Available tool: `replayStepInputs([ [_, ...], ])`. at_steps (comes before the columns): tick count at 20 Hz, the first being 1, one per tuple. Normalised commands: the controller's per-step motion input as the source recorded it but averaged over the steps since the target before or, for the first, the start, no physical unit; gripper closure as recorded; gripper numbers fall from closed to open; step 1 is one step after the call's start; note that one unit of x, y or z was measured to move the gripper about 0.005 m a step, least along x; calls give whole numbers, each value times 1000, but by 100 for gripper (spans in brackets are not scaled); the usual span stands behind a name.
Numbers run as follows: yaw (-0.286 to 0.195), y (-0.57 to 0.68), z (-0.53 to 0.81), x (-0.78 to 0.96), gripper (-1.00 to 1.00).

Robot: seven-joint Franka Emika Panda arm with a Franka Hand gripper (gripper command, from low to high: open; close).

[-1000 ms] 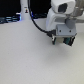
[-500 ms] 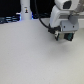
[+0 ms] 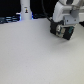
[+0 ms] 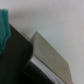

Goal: Open the kcup holder, insert the kcup into the holder, and close the kcup holder

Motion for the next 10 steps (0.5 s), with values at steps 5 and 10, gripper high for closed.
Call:
replayStepInputs([
  [5, 84, 384, -6, -776, -100],
  [10, 75, 459, 11, -670, -100],
])
